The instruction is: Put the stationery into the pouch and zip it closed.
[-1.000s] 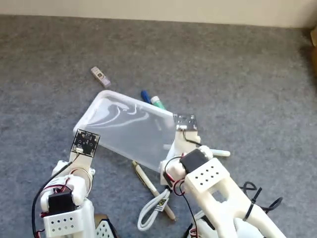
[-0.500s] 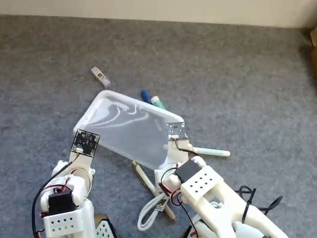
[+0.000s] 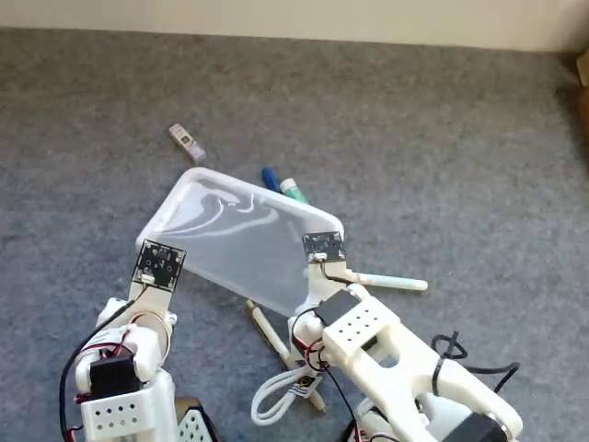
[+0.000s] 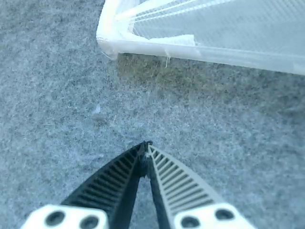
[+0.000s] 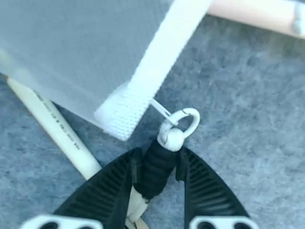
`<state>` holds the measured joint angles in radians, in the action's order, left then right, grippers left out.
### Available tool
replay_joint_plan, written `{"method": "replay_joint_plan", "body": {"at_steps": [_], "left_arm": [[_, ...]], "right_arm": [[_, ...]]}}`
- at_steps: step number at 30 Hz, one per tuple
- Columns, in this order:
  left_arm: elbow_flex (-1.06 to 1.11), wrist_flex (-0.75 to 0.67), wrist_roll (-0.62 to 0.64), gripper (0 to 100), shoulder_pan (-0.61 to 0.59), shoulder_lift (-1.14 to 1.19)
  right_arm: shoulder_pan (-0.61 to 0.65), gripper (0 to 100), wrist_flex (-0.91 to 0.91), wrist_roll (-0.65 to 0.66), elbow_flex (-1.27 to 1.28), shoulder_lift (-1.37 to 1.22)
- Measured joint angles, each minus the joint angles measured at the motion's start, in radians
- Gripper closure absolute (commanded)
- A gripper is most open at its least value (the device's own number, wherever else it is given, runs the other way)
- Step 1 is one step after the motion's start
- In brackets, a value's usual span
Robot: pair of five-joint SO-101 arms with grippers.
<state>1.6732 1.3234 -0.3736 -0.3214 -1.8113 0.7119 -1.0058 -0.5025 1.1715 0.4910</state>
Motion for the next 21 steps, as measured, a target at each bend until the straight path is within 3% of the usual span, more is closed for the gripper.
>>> {"method": "replay_joint_plan", "body": {"at_steps": [4,7,21], "left_arm": [[0.0,0.0,0.0,99,0.0,0.0],[0.0,0.0,0.0,99,0.0,0.0],[0.0,0.0,0.0,99,0.0,0.0]], "right_arm": [[0.0,90.2,0.0,0.0,-0.002,-0.021],[-0.002,99.3,0.0,0.0,-0.002,-0.017],[0.002,99.5,-0.147,0.21,0.017,0.402]]}}
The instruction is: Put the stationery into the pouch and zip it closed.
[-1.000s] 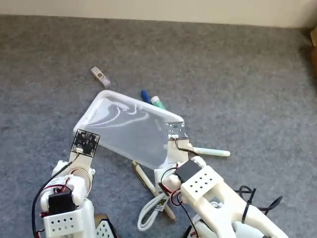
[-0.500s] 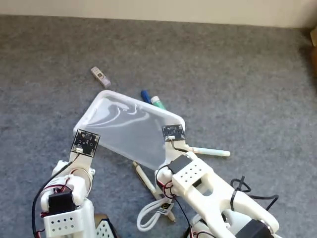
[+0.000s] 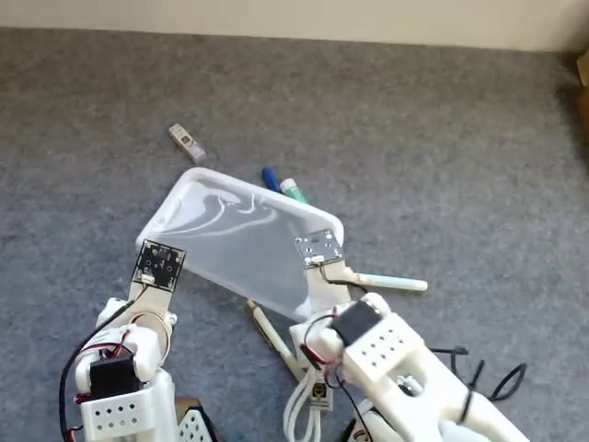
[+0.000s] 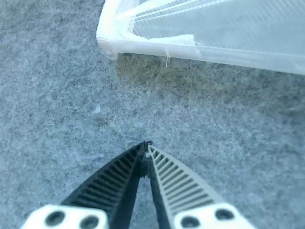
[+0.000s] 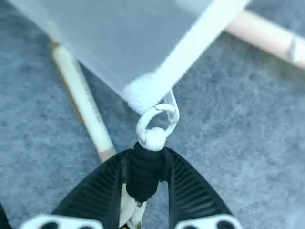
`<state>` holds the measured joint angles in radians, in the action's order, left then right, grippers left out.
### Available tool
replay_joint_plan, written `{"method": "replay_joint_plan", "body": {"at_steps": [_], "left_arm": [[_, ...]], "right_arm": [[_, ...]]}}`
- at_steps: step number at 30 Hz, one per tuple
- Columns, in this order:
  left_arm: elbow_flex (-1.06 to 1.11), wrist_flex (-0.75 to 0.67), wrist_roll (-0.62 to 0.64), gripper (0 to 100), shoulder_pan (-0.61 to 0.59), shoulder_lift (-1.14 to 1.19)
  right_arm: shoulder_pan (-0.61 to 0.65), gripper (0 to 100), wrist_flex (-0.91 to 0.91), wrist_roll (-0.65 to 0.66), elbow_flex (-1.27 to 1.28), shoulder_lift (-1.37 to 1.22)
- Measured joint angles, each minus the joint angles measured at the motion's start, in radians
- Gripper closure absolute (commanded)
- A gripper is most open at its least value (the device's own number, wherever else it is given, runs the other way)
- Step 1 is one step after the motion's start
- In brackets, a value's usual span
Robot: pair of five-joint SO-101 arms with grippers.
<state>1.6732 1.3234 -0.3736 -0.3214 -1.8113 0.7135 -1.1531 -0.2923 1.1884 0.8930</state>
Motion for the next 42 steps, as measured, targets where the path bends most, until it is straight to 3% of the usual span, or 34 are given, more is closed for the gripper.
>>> {"method": "replay_joint_plan", "body": {"at_steps": [9,19,28,36,42], "left_arm": [[0.0,0.0,0.0,99,0.0,0.0],[0.0,0.0,0.0,99,0.0,0.0],[0.0,0.0,0.0,99,0.0,0.0],[0.0,0.002,0.0,99,0.189,0.0],[0.0,0.002,0.0,99,0.183,0.0]], "right_arm": [[0.0,99.5,-0.006,0.175,0.002,0.315],[0.103,99.5,-0.008,0.345,-0.048,0.379],[0.121,99.5,0.005,0.42,-0.183,0.354],[0.121,99.5,0.143,0.451,-0.192,0.354],[0.121,99.5,0.252,0.451,-0.192,0.354]]}}
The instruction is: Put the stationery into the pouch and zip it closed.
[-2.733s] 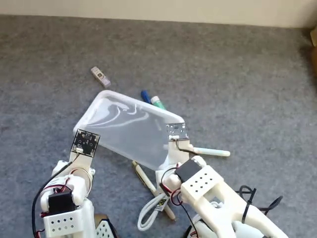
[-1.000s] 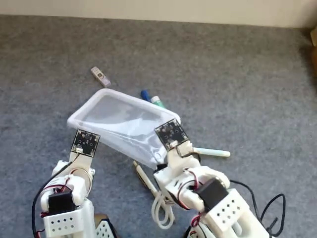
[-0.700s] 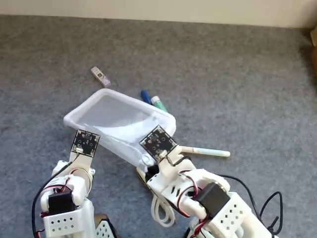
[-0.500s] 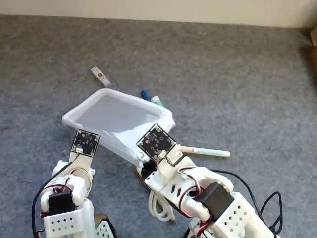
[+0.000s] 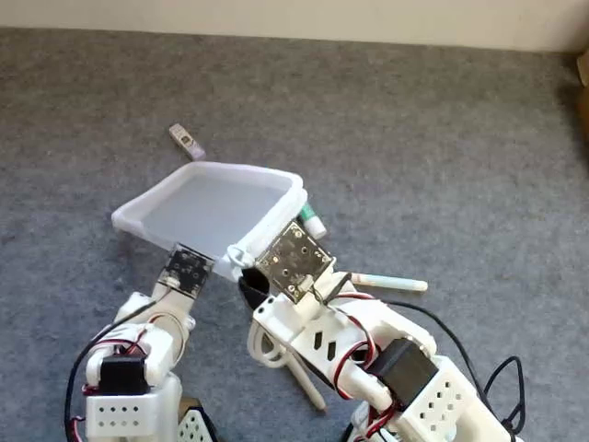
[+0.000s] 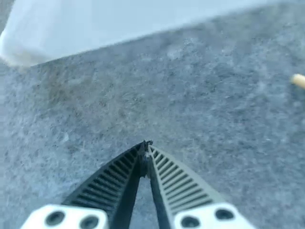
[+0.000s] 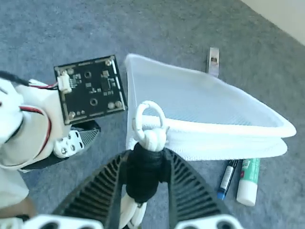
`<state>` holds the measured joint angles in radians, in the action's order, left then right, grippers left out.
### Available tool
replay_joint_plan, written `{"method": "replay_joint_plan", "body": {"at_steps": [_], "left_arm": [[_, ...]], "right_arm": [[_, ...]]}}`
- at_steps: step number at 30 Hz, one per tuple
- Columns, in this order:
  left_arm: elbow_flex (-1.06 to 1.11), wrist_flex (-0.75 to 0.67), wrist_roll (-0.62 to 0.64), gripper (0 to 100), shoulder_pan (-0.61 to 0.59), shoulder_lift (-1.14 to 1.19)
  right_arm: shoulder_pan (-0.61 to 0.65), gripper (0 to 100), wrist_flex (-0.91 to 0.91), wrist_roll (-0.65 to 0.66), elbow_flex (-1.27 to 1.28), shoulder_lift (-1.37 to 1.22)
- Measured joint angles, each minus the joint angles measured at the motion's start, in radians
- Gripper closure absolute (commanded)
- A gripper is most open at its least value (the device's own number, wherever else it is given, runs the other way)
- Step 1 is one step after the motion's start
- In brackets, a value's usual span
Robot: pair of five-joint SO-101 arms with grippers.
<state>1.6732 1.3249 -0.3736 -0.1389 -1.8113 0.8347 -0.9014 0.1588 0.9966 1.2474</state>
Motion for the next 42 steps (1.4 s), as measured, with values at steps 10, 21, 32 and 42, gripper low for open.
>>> {"method": "replay_joint_plan", "body": {"at_steps": [10,21,32,42], "left_arm": [[-0.241,0.002,0.0,99,-0.273,-0.003],[-0.48,0.034,0.304,63,-0.279,-0.005],[-0.591,0.123,0.454,65,-0.129,-0.005],[-0.591,0.123,0.512,65,0.11,-0.005]], "right_arm": [[0.0,99.5,0.021,0.0,0.0,0.0],[0.0,99.5,0.025,-0.057,0.0,0.0],[0.005,99.5,0.063,-0.058,0.0,-0.009],[0.003,99.5,0.063,-0.058,0.0,-0.011]]}}
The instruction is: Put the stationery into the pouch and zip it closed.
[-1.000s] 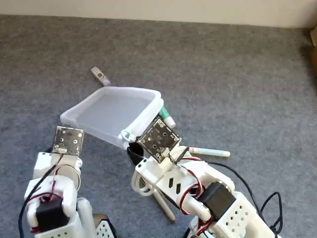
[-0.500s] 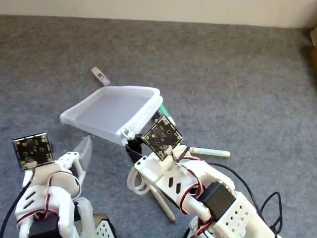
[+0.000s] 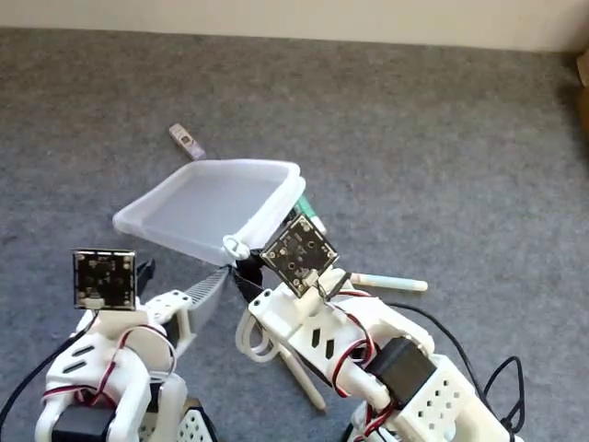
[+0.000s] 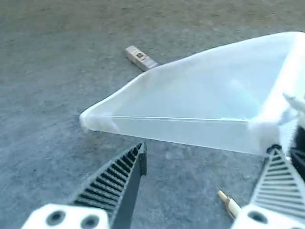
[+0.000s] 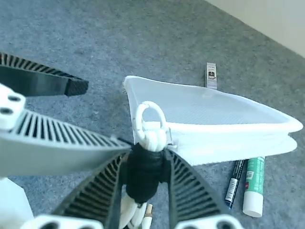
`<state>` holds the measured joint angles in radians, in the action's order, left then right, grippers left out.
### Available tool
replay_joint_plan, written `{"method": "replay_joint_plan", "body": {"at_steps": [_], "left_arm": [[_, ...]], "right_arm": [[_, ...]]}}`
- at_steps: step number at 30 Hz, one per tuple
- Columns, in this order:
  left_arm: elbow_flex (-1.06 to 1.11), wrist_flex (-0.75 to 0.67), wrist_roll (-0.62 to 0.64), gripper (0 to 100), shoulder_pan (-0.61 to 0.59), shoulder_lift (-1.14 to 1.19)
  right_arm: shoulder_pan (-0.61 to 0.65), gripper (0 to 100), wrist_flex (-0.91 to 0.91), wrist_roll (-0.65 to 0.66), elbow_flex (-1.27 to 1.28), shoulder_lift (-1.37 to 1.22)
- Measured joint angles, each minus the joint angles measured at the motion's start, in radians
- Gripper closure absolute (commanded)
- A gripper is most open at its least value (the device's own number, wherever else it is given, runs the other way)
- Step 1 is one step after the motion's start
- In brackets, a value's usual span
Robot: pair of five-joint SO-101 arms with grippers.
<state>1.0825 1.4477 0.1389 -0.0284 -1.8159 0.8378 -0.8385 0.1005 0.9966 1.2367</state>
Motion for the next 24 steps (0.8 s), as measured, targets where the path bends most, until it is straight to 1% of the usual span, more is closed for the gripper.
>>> {"method": "replay_joint_plan", "body": {"at_steps": [2,4,8,13,17,22,24], "left_arm": [[0.0,0.0,0.002,65,0.035,0.0],[-0.017,0.0,0.002,65,0.043,0.0],[-0.043,0.002,0.002,65,0.046,0.0],[-0.043,0.002,0.046,65,0.046,0.0],[-0.014,-0.031,0.052,65,0.046,0.0],[0.025,-0.048,0.052,74,0.051,0.0],[0.025,-0.048,0.034,77,0.04,0.0]], "right_arm": [[0.0,99.5,0.0,0.0,0.0,0.0],[0.0,99.5,0.002,-0.002,0.0,0.002],[0.0,99.5,0.005,-0.003,-0.002,0.002],[0.0,99.5,0.002,-0.003,-0.002,0.003],[0.026,99.5,-0.066,-0.003,-0.002,0.002],[0.051,99.5,-0.104,-0.003,-0.002,0.002],[0.051,99.5,-0.106,-0.003,-0.002,0.002]]}}
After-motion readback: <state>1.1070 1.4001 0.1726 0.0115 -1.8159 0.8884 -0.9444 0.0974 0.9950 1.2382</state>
